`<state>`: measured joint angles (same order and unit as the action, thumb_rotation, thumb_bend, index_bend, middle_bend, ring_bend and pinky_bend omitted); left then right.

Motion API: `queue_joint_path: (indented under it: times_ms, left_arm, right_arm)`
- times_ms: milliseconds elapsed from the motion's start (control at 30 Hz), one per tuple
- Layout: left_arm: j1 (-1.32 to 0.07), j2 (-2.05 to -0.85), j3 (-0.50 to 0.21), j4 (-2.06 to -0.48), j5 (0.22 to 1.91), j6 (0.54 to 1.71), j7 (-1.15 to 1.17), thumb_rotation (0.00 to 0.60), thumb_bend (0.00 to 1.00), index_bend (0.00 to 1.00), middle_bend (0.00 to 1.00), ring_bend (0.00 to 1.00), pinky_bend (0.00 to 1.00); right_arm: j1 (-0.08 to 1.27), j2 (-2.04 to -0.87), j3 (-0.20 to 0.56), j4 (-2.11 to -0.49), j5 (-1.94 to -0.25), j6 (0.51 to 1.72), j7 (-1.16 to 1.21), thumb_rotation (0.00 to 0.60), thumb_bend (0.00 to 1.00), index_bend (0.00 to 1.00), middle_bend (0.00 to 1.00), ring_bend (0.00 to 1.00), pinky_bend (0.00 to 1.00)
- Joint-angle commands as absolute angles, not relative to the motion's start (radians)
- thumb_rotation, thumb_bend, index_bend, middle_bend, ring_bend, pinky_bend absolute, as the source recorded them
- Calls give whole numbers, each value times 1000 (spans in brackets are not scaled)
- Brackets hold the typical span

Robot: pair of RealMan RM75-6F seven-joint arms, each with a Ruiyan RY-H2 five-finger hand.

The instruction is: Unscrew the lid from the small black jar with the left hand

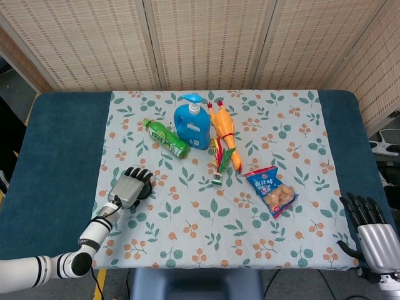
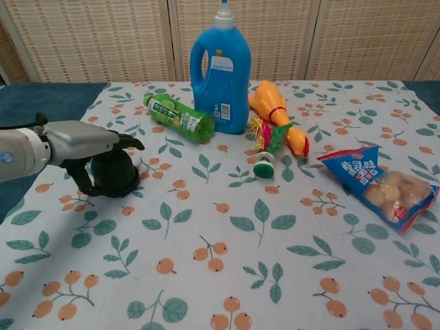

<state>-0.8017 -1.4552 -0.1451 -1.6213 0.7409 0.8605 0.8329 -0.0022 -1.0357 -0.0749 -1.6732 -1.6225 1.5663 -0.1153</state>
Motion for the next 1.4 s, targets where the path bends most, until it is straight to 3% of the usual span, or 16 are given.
queue_joint_path:
  times_ms: [33, 233, 533, 733, 800, 867, 967, 1233, 1400]
  left_arm:
    - [-825, -1460, -142, -1621, 736, 853, 818, 600, 355, 0, 0, 0, 85]
    - [-879, -1471, -117, -1607, 684, 841, 839, 600, 355, 0, 0, 0, 118]
    - [-981, -1472, -56, -1596, 458, 882, 958, 600, 358, 7, 0, 0, 156]
    - [-1004, -1484, -19, -1595, 431, 915, 979, 600, 352, 171, 18, 0, 223]
    - [-1002, -1495, -9, -1586, 457, 928, 971, 600, 351, 242, 81, 20, 296]
    - [-999, -1503, -3, -1580, 482, 929, 955, 600, 354, 355, 193, 104, 431]
    - [-993, -1507, 5, -1576, 517, 931, 930, 600, 353, 470, 328, 219, 537]
    - [-960, -1518, 19, -1545, 643, 960, 855, 600, 398, 578, 551, 426, 625]
    - [-932, -1507, 20, -1552, 708, 994, 809, 600, 444, 643, 624, 504, 707]
  right_arm:
    - [-1, -1037, -74, -1676, -1622, 1557, -121, 600, 65, 0, 0, 0, 0]
    - [-1, -1031, -73, -1682, -1624, 1543, -112, 600, 65, 0, 0, 0, 0]
    - [0, -1014, -83, -1687, -1646, 1524, -82, 600, 65, 0, 0, 0, 0]
    - [-2, -1012, -81, -1689, -1650, 1521, -80, 600, 65, 0, 0, 0, 0]
    - [-2, -1012, -80, -1689, -1649, 1520, -81, 600, 65, 0, 0, 0, 0]
    - [-4, -1012, -79, -1691, -1649, 1520, -82, 600, 65, 0, 0, 0, 0]
    - [-6, -1011, -78, -1691, -1651, 1523, -80, 600, 65, 0, 0, 0, 0]
    - [-5, -1010, -75, -1692, -1649, 1513, -80, 600, 65, 0, 0, 0, 0]
    - [-7, -1011, -73, -1692, -1649, 1515, -80, 600, 65, 0, 0, 0, 0]
